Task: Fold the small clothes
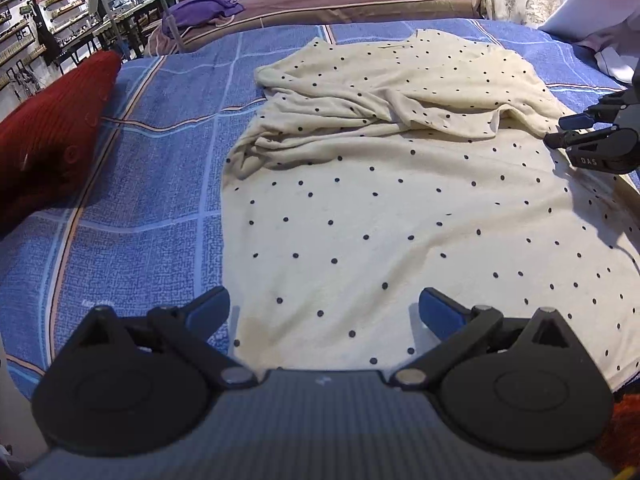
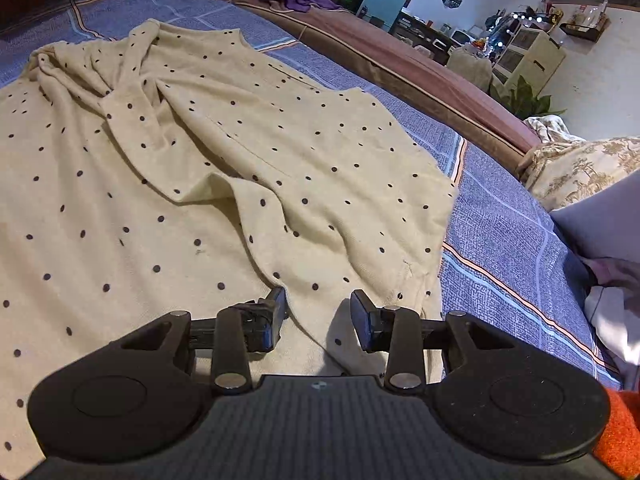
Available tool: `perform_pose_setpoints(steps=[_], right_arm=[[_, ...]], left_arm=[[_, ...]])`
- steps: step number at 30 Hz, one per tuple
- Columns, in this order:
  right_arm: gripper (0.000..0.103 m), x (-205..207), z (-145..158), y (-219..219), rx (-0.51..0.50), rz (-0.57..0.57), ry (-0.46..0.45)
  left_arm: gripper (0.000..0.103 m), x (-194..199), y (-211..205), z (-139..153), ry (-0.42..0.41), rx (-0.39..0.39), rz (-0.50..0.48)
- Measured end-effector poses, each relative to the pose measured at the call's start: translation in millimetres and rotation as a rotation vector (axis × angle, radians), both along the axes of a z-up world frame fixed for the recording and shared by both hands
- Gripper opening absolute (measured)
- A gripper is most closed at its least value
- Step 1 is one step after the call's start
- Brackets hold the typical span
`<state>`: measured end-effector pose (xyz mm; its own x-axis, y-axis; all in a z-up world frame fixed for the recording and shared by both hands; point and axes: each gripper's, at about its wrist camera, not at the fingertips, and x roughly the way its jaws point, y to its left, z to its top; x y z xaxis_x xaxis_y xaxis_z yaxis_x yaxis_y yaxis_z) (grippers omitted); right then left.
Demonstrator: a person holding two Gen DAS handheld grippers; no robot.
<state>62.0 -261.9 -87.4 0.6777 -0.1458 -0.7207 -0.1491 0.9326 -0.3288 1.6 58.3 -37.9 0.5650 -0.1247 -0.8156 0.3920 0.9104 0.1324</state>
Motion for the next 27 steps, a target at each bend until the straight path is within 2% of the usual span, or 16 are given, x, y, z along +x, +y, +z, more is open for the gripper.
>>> perform_pose_setpoints(steps=[2, 5, 7, 9, 12, 14, 15, 16, 18, 20, 24, 27], right_arm=[[0.002, 2.6, 4.0, -8.4, 0.084, -0.029, 0.037], [0.003, -6.8, 24.8, -18.1, 0.231, -0.054, 0.017], [0.003, -16.8, 49.4, -25.2, 0.377, -0.042, 0.013], [0.002, -24.9, 72.9, -36.3, 0.57, -0.042, 0.019], [0.002, -39.2, 111.5, -60.3, 0.981, -0.025, 0.044], [0.003, -48.7, 132.1, -72.3, 1.194, 0.012, 0.038], [0.003, -53.2, 145.1, -77.8, 1.268, 0.034, 0.026], [0.003, -56.3, 153.7, -82.0, 1.297, 0.046, 0.01], [0.003, -61.3, 165.1, -92.3, 1.319, 0.048, -0.018], [0.003, -60.4, 160.0, -101.4, 1.258, -0.031, -0.018], [0.003, -45.4, 119.9, -96.8, 0.914, -0.24, 0.067], [0.003, -37.9, 101.3, -73.3, 0.715, -0.233, 0.098]], left_arm=[[0.103, -0.4, -0.6, -0.8, 0.004, 0.006, -0.003], [0.103, -0.9, 1.4, -3.0, 0.011, 0.007, -0.002], [0.103, -0.5, 3.5, -4.9, 0.016, 0.008, 0.003], [0.103, 0.7, 4.4, -6.0, 0.02, 0.008, 0.009], [0.103, 1.9, 5.0, -5.9, 0.017, 0.004, 0.012], [0.103, 2.4, 5.0, -6.2, 0.018, 0.001, 0.01], [0.103, 2.2, 4.7, -6.6, 0.018, 0.002, 0.01], [0.103, 2.0, 4.2, -7.0, 0.017, 0.003, 0.009], [0.103, 2.1, 3.9, -8.3, 0.021, 0.001, 0.009], [0.103, 2.6, 3.5, -9.3, 0.025, -0.003, 0.011], [0.103, 2.2, 5.2, -8.9, 0.019, 0.0, 0.011], [0.103, 3.4, 12.5, -5.6, -0.004, 0.006, 0.024]])
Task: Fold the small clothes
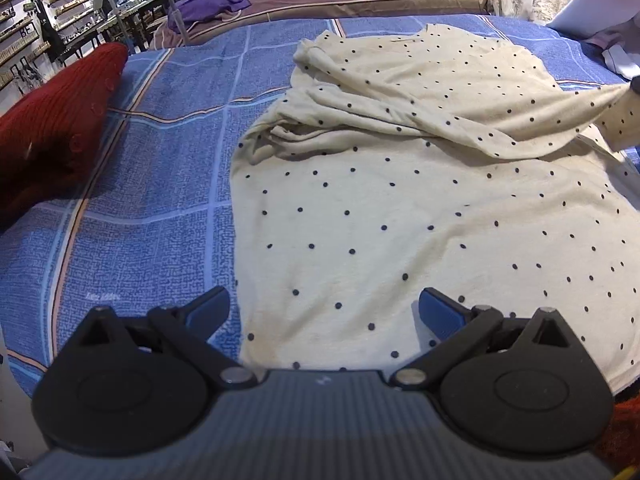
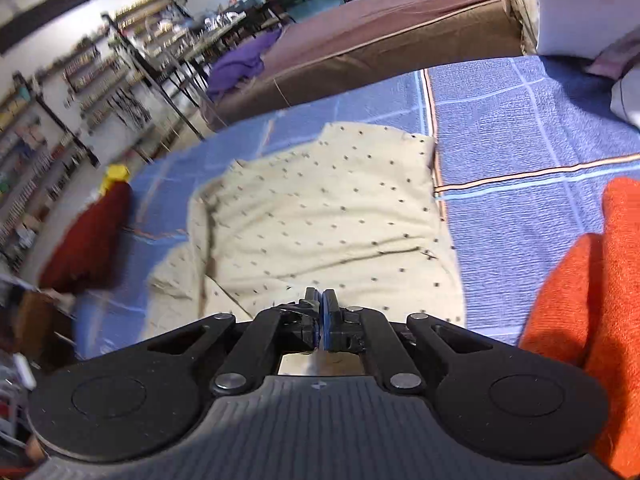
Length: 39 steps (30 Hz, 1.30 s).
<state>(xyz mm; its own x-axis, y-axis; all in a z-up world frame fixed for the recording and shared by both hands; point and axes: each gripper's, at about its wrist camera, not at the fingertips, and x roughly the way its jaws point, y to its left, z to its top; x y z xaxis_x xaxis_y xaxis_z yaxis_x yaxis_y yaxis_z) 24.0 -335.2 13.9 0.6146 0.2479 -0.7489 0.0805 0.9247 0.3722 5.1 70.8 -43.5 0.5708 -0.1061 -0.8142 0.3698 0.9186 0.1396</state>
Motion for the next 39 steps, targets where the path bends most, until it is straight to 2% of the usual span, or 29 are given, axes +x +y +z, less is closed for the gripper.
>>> perform_pose_setpoints(steps=[5, 8, 10, 13, 15, 16, 18, 20, 21, 23, 24, 25, 27, 29, 31, 35, 37, 39], right_arm=[[0.003, 5.8, -3.2, 21.5, -0.035, 0.021, -0.036], [0.003, 9.6, -2.9, 25.8, -0.044, 0.029, -0.044], [0.003, 16.5, -6.0, 24.2, -0.044, 0.037, -0.043], [0.003, 8.2, -3.2, 13.3, -0.043, 0.037, -0.042], [0.003, 8.2, -1.0, 12.0, -0.039, 0.041, -0.036], [0.003, 8.4, 0.5, 13.0, -0.042, 0.045, -0.034], [0.003, 9.5, 3.7, 15.0, -0.05, 0.056, -0.034], [0.003, 10.1, 7.0, 16.1, -0.051, 0.062, -0.038], [0.003, 10.6, 8.2, 16.4, -0.053, 0.065, -0.039], [0.004, 11.6, 8.0, 15.9, -0.056, 0.069, -0.035], [0.004, 12.1, 7.8, 15.1, -0.056, 0.071, -0.032], [0.004, 12.9, 7.5, 14.6, -0.057, 0.074, -0.028], [0.004, 15.6, 7.1, 13.4, -0.059, 0.086, -0.021], [0.004, 21.4, 7.8, 11.7, -0.065, 0.097, -0.015], [0.003, 30.2, 8.8, 9.8, -0.068, 0.111, -0.006], [0.003, 55.3, 13.1, 11.4, -0.1, 0.174, 0.015], [0.003, 74.3, 12.2, 12.3, -0.156, 0.207, 0.037], [0.003, 94.7, 7.9, 8.9, -0.207, 0.221, 0.064]], left_arm=[[0.103, 28.5, 16.5, 23.6, -0.04, -0.058, 0.041], [0.102, 62.6, 12.6, 51.7, -0.103, -0.124, 0.054], [0.102, 92.7, -0.5, 65.5, -0.135, -0.135, 0.059], [0.102, 146.7, -33.7, 68.4, -0.119, -0.108, 0.063], [0.102, 184.0, -58.6, 59.1, -0.059, -0.123, 0.049], [0.098, 201.6, -71.1, 50.5, -0.017, -0.109, 0.054], [0.09, 230.3, -96.2, 25.8, 0.057, -0.017, 0.068], [0.066, 247.3, -111.7, 1.5, 0.136, 0.04, 0.055], [0.042, 251.6, -114.8, -10.2, 0.189, 0.037, 0.046], [0.035, 255.3, -109.3, -14.3, 0.198, -0.005, 0.042], [0.019, 258.6, -103.3, -10.8, 0.201, -0.021, 0.055], [0.008, 262.7, -95.6, -6.5, 0.204, -0.032, 0.062], [0.008, 269.8, -80.9, 4.2, 0.184, -0.03, 0.058], [0.007, 281.6, -65.2, 14.6, 0.141, 0.014, 0.064], [0.007, 304.9, -44.8, 20.7, 0.109, 0.057, 0.123], [0.006, 344.8, -16.0, 19.4, 0.126, 0.064, 0.196], [0.006, 355.4, -18.2, 14.7, 0.08, 0.166, 0.201], [0.008, 358.0, -17.2, 12.8, 0.065, 0.176, 0.198]])
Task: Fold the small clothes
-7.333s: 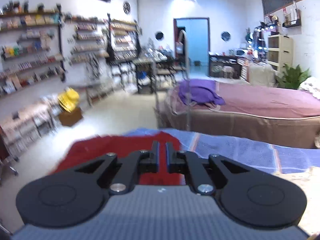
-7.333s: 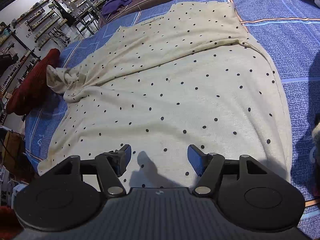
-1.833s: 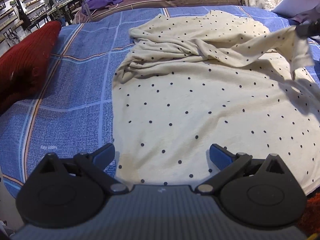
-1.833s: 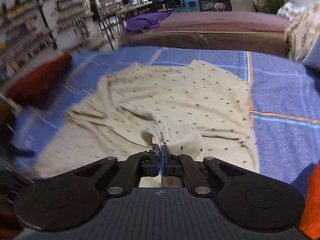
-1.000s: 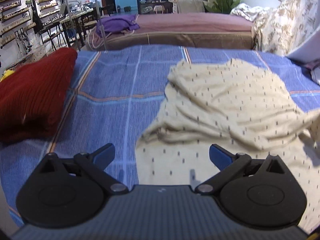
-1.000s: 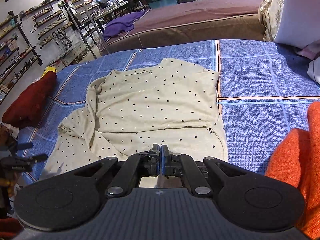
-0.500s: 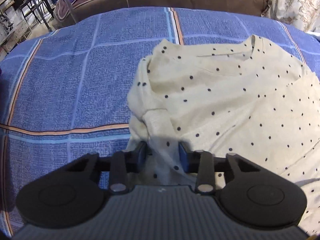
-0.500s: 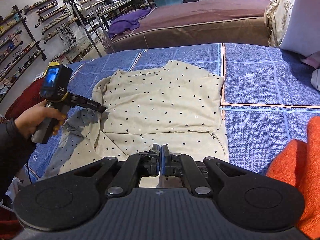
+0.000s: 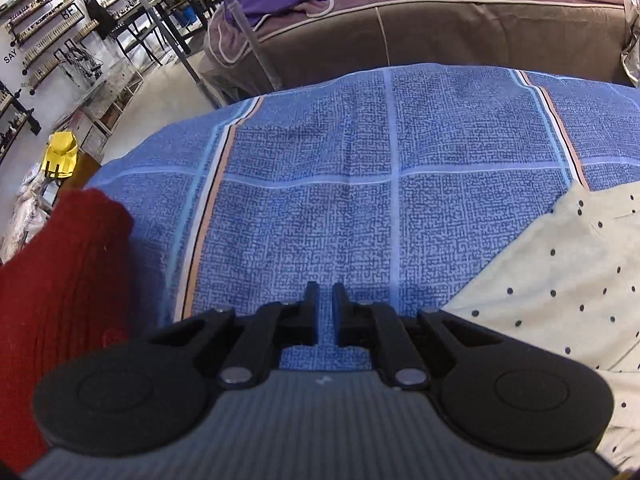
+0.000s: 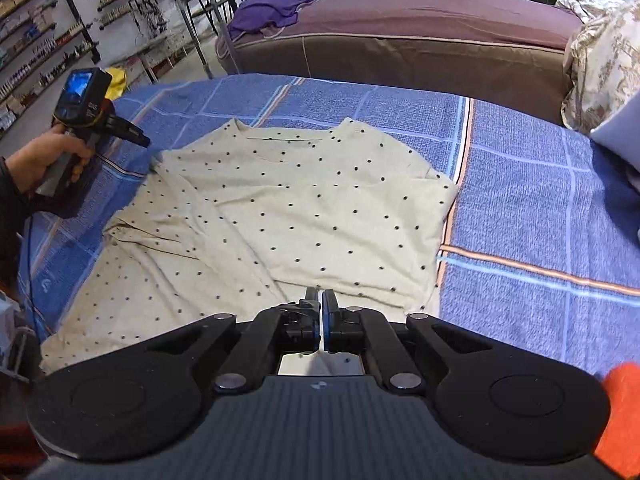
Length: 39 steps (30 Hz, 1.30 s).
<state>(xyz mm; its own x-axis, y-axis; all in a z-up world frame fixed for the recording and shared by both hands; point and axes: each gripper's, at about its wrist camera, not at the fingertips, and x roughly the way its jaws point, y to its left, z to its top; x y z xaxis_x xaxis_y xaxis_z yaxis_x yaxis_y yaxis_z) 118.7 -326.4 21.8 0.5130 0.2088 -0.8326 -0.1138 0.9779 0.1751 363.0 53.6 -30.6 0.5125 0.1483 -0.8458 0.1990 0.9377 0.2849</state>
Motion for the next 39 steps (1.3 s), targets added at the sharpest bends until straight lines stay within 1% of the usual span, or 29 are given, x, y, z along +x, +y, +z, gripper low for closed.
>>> perform_pose_setpoints(steps=[2, 3, 4, 5, 6, 7, 9, 11, 12, 13, 15, 16, 18, 20, 21, 22, 23, 27, 29, 30, 32, 33, 35, 36, 38, 39], right_arm=[[0.004, 15.4, -6.4, -2.2, -0.012, 0.0, 0.038], [0.009, 17.4, -8.5, 1.3, -0.016, 0.01, 0.048], [0.019, 15.8, -10.0, 7.3, -0.02, 0.03, 0.047], [0.022, 12.2, -11.6, 14.7, -0.028, 0.054, 0.042], [0.025, 6.2, -13.2, 24.7, -0.044, 0.085, 0.037], [0.026, -1.7, -15.2, 37.1, -0.072, 0.123, 0.028], [0.029, -20.9, -22.8, 63.6, -0.149, 0.224, 0.005], [0.031, -43.6, -34.6, 88.5, -0.264, 0.323, -0.019], [0.034, -53.0, -41.2, 97.0, -0.308, 0.357, -0.023], [0.034, -62.9, -50.0, 105.3, -0.36, 0.403, -0.015], [0.033, -76.1, -64.0, 113.5, -0.446, 0.458, 0.001], [0.033, -80.8, -69.3, 114.0, -0.489, 0.467, -0.001], [0.033, -82.5, -71.4, 108.7, -0.521, 0.438, -0.007], [0.034, -77.7, -63.4, 95.6, -0.471, 0.368, -0.016], [0.041, -73.6, -59.4, 88.9, -0.431, 0.331, -0.01], [0.055, -70.3, -58.4, 83.8, -0.406, 0.303, 0.008], [0.062, -68.8, -58.9, 81.1, -0.404, 0.293, 0.024], [0.064, -75.5, -65.0, 90.3, -0.476, 0.342, 0.005], [0.065, -69.0, -68.6, 87.3, -0.464, 0.291, 0.004], [0.065, -62.9, -72.1, 83.1, -0.442, 0.255, 0.031], [0.065, -52.4, -81.8, 73.0, -0.394, 0.194, 0.088], [0.063, -50.1, -84.8, 69.2, -0.374, 0.177, 0.101], [0.027, -51.6, -85.5, 65.7, -0.32, 0.174, 0.108], [0.011, -54.8, -82.3, 67.6, -0.315, 0.18, 0.092], [0.011, -59.8, -72.5, 71.2, -0.338, 0.185, 0.056], [0.01, -61.8, -66.7, 71.3, -0.327, 0.186, 0.041]], left_arm=[[0.014, -3.5, 3.3, 4.5, 0.0, -0.046, 0.006], [0.032, -8.4, 2.9, 7.0, -0.006, -0.065, -0.008], [0.056, -16.3, 1.2, 9.8, -0.016, -0.076, -0.043], [0.064, -25.5, -1.2, 12.2, -0.033, -0.077, -0.079], [0.066, -39.2, -5.6, 14.7, -0.052, -0.072, -0.125], [0.066, -51.0, -8.9, 15.7, -0.057, -0.068, -0.162], [0.068, -71.7, -12.5, 15.5, -0.045, -0.082, -0.206], [0.074, -92.2, -16.3, 13.2, -0.024, -0.11, -0.245], [0.08, -102.2, -18.4, 12.2, -0.02, -0.117, -0.264], [0.085, -112.0, -20.8, 10.9, -0.016, -0.118, -0.287], [0.087, -127.1, -26.0, 8.1, -0.01, -0.094, -0.326], [0.087, -136.6, -29.1, 5.6, -0.014, -0.076, -0.342], [0.087, -149.5, -31.7, 2.7, -0.023, -0.052, -0.361], [0.088, -160.3, -31.3, 1.2, -0.017, -0.049, -0.366], [0.089, -165.5, -29.1, 1.4, -0.014, -0.062, -0.361], [0.09, -170.7, -27.0, 2.0, -0.012, -0.074, -0.352], [0.091, -176.7, -24.6, 2.6, -0.01, -0.086, -0.341], [0.093, -203.3, -14.2, 5.6, -0.008, -0.125, -0.295], [0.095, -220.3, -12.9, 8.2, -0.008, -0.149, -0.303], [0.096, -227.9, -12.5, 9.2, -0.007, -0.159, -0.312], [0.099, -246.0, -12.3, 10.2, -0.005, -0.172, -0.32], [0.1, -253.5, -11.5, 10.3, -0.003, -0.178, -0.319], [0.101, -266.3, -9.6, 9.2, 0.004, -0.185, -0.314], [0.102, -272.4, -8.4, 7.4, 0.009, -0.182, -0.31], [0.102, -280.3, -6.5, 2.9, 0.032, -0.173, -0.302], [0.102, -282.8, -5.1, 1.5, 0.04, -0.174, -0.295]])
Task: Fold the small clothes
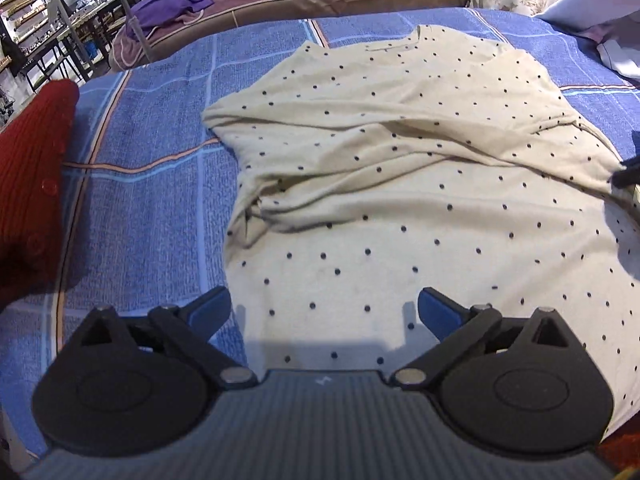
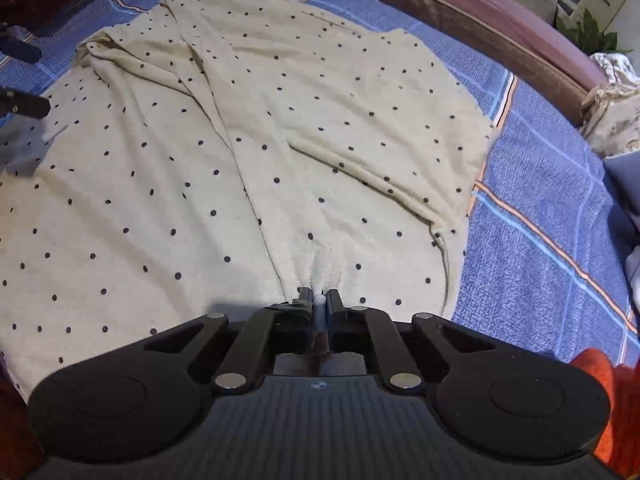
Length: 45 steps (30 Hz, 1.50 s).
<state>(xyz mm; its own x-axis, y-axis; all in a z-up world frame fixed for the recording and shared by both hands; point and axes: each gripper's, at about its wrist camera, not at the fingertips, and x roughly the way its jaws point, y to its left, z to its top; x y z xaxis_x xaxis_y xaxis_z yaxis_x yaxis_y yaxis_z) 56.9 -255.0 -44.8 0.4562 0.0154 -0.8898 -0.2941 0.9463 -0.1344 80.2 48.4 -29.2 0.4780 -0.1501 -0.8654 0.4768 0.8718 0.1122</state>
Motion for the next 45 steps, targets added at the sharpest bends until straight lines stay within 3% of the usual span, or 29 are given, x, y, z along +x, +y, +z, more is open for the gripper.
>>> perform_pose_setpoints(steps=[3, 4, 6, 8, 9, 10, 11, 13, 14, 17, 19, 23, 26, 27, 31, 33, 35, 36, 37, 42, 45], right_arm=[[0.01, 1.0, 22.0, -7.9, 0.097, -0.014, -0.006], [0.01, 4.3, 28.5, -16.2, 0.173, -0.05, 0.004], [0.01, 13.6, 35.1, -43.8, 0.447, -0.192, 0.078], [0.01, 16.6, 22.6, -84.3, 0.875, -0.44, 0.201], [0.01, 15.5, 11.6, -97.4, 1.024, -0.54, 0.252], [0.011, 15.0, 2.6, -104.1, 1.097, -0.592, 0.305], [0.013, 17.0, 2.3, -102.0, 1.029, -0.571, 0.325], [0.045, 14.9, 14.2, -86.3, 0.652, -0.54, 0.251], [0.049, 13.3, 18.0, -77.9, 0.521, -0.51, 0.214], [0.049, 5.2, 28.2, -59.9, 0.412, -0.427, 0.126], [0.063, 2.0, 32.2, -48.9, 0.404, -0.366, 0.099], [0.067, 8.4, 24.8, -24.3, 0.24, -0.17, 0.041], [0.063, 17.7, 9.9, -23.4, 0.172, -0.133, 0.068], [0.057, 21.4, 4.2, -25.2, 0.176, -0.146, 0.082], [0.056, 30.4, -5.3, -29.6, 0.224, -0.174, 0.084], [0.053, 32.9, -8.8, -23.2, 0.19, -0.157, 0.084], [0.031, 30.6, -10.8, -17.3, 0.178, -0.124, 0.083], [0.013, 29.5, -11.1, -16.0, 0.173, -0.116, 0.084], [0.005, 28.2, -10.0, -15.1, 0.17, -0.109, 0.083], [0.003, 17.3, 14.4, -6.3, 0.158, -0.046, 0.024], [0.002, 14.9, 33.2, -8.7, 0.2, -0.024, 0.01]], left_arm=[[0.102, -5.7, 4.0, -2.3, 0.01, -0.015, 0.016], [0.102, -6.6, 4.3, -2.6, 0.013, -0.017, 0.021], [0.102, -7.4, 4.4, -2.7, 0.022, -0.024, 0.026], [0.102, -8.7, 5.5, -2.0, 0.031, -0.043, 0.041], [0.102, -9.1, 5.9, -2.0, 0.039, -0.053, 0.047], [0.102, -10.2, 6.2, -2.4, 0.05, -0.063, 0.051], [0.102, -11.4, 6.4, -3.2, 0.058, -0.069, 0.054], [0.102, -14.7, 7.5, -4.8, 0.065, -0.072, 0.061], [0.102, -16.1, 8.1, -6.3, 0.071, -0.073, 0.062], [0.103, -18.3, 10.5, -10.6, 0.09, -0.07, 0.073], [0.103, -18.8, 12.3, -12.2, 0.102, -0.075, 0.086], [0.103, -21.1, 10.0, -9.8, 0.099, -0.09, 0.088], [0.103, -25.1, 5.3, -7.7, 0.087, -0.083, 0.076], [0.103, -26.5, 4.3, -7.7, 0.089, -0.088, 0.072], [0.103, -29.7, 2.2, -12.6, 0.114, -0.09, 0.07], [0.103, -31.2, 2.1, -14.1, 0.119, -0.09, 0.066], [0.103, -31.1, 3.1, -15.2, 0.121, -0.087, 0.066], [0.103, -30.6, 3.9, -15.5, 0.122, -0.085, 0.071], [0.103, -30.0, 5.0, -15.7, 0.123, -0.084, 0.077], [0.103, -27.9, 9.8, -14.7, 0.126, -0.094, 0.094], [0.103, -26.9, 8.3, -15.9, 0.126, -0.085, 0.094]])
